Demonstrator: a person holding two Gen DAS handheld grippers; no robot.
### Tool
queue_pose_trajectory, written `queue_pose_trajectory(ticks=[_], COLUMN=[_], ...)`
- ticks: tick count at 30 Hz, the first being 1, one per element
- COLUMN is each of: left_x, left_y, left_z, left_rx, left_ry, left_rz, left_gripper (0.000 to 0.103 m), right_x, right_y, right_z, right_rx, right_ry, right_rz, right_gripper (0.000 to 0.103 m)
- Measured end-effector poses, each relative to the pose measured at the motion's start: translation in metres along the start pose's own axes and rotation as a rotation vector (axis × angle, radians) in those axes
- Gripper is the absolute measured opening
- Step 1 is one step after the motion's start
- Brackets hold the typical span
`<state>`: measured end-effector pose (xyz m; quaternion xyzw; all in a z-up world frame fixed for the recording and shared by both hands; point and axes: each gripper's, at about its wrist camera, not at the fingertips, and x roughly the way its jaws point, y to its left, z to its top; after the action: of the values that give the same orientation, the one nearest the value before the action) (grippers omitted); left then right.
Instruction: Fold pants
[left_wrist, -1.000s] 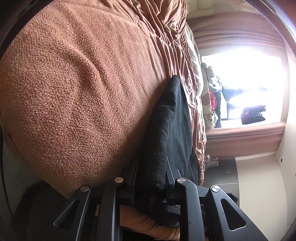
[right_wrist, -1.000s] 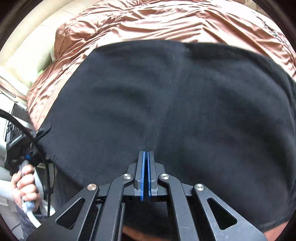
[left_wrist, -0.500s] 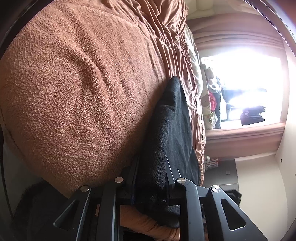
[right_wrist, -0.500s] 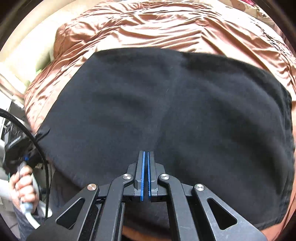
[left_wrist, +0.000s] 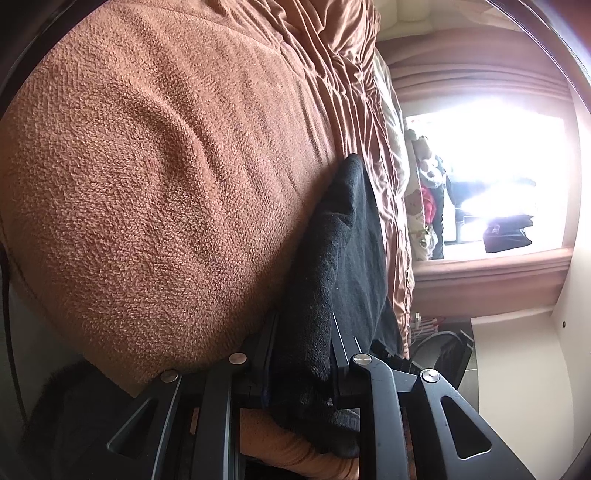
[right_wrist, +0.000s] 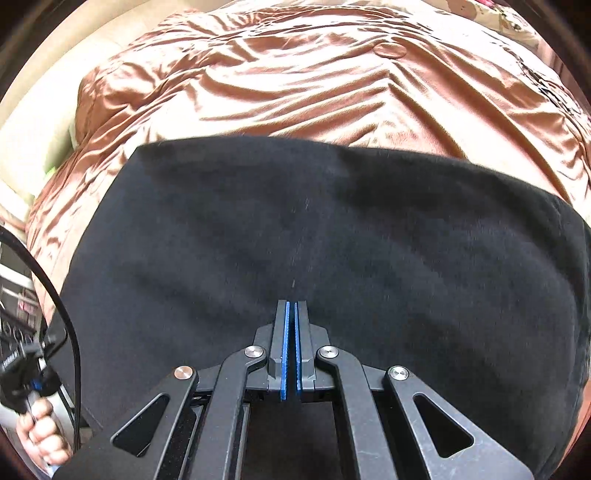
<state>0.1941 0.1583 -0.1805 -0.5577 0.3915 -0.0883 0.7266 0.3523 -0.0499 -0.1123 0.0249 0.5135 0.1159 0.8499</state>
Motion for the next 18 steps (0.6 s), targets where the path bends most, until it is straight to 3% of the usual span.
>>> queue_pose_trajectory(ticks=[13, 18], left_x=[0.007, 0.007], left_y=[-0.002, -0.008], left_z=[0.005, 0.005], left_rx=[-0.008, 0.003], left_ry=[-0.011, -0.024], left_rz=[0.013, 0.008], left_gripper=[0.023, 0.015], right_x=[0.027, 0.026], right_y=[-0.014, -0.015], right_z=[0.048, 0.052], right_rx=[0.073, 0.093], right_ry=[-0.04, -0.047], right_rz=[-0.02, -0.011], right_gripper=[0.0, 0.0])
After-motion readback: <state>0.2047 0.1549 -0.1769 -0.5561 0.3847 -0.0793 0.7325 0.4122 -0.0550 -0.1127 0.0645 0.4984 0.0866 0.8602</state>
